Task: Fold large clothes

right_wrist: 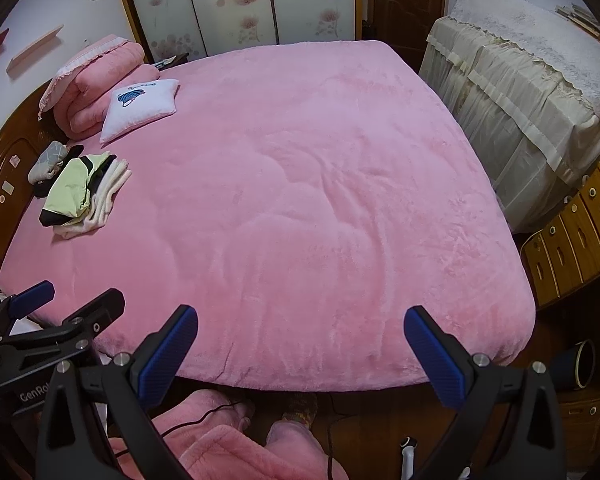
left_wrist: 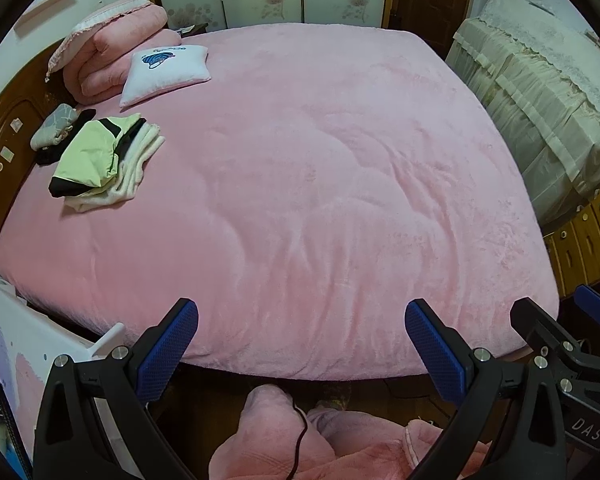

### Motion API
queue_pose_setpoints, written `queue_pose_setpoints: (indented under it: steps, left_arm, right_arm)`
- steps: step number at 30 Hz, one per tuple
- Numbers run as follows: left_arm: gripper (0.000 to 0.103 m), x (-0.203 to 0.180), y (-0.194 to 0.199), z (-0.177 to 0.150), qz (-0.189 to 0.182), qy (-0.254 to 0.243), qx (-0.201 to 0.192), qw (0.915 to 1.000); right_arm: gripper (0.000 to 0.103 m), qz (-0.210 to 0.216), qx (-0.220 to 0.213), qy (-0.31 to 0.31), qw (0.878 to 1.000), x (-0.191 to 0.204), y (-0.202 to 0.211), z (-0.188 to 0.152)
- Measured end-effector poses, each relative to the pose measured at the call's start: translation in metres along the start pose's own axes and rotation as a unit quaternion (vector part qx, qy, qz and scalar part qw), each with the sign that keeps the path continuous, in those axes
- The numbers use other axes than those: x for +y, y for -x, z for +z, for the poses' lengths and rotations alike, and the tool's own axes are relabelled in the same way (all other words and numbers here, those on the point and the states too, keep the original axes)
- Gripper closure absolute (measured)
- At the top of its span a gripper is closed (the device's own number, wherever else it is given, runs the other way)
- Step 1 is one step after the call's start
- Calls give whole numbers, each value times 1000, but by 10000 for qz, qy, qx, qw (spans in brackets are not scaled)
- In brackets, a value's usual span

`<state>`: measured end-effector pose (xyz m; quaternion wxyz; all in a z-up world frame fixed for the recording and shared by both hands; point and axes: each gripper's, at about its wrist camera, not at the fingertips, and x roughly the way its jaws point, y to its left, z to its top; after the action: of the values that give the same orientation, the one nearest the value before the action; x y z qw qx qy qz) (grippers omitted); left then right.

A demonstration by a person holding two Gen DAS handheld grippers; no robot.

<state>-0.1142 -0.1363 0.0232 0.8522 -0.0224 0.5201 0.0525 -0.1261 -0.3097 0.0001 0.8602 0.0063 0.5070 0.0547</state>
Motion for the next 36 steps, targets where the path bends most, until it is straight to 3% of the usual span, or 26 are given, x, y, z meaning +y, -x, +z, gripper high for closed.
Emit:
queue_pose_setpoints:
  steps: [14,36]
  left_arm:
    - [1,5,-11,3,-265,212,157,9993]
    - [1,-1,-16,12,-49,186,159,9997]
  right_arm:
    - [0,21,166,48,9998,-7,-11,8]
    - [0,72,264,65,9996,-11,-22,18]
